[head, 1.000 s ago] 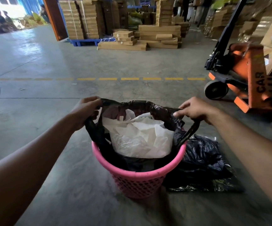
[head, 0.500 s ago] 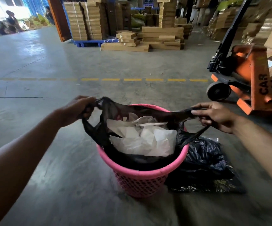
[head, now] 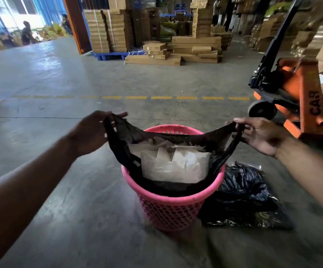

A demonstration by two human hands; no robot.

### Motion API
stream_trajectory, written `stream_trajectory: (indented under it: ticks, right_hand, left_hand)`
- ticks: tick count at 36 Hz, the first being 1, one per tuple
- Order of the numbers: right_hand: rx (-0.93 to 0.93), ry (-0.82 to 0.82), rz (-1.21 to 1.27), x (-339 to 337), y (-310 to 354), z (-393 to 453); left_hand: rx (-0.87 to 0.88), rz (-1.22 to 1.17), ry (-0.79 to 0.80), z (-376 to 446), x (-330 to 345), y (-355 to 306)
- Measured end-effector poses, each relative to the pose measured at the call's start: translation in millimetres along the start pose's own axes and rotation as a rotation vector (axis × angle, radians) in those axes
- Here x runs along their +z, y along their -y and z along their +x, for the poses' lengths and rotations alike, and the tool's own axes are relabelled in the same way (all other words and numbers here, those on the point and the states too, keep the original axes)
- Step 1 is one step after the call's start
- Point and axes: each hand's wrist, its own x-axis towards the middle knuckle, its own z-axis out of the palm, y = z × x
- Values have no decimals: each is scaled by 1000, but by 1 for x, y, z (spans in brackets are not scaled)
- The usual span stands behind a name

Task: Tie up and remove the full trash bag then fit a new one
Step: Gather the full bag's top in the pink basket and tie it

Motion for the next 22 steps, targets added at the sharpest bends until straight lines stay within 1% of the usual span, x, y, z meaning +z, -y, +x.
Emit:
stream_trajectory:
  ticks: [2, 4, 5, 7, 10, 11, 13, 15, 17, 19, 22]
  right_hand:
    - [-72, -34, -21, 22, -1, 2]
    - [-162, -49, -164, 44, -1, 6]
    - [-208, -42, -254, 56, 0, 6]
    - [-293, -6, -461, 74, 3, 6]
    - [-395, 45, -797, 96, 6, 2]
    - [-439, 45, -928, 102, 6, 1]
    - [-564, 37, -1149, 113, 4, -4]
    - [-659, 24, -1303, 121, 0, -8]
    - [-712, 7, -1390, 123, -3, -10]
    - [-789, -18, -1421, 121, -3, -12]
    - [-824, 18, -1369, 124, -2, -11]
  left_hand:
    - [29, -87, 35, 9, 28, 4]
    - [59, -126, 22, 19, 54, 9]
    - [85, -100, 11, 24, 64, 12]
    - [143, 53, 5, 33, 82, 20]
    - [206, 370, 87, 38, 104, 36]
    - [215, 443, 119, 40, 111, 41]
    - [217, 505, 194, 42, 124, 51]
    - [229, 480, 243, 45, 131, 58]
    - [237, 469, 245, 47, 133, 61]
    - [245, 515, 236, 48, 134, 64]
    - [268, 591, 248, 50, 137, 73]
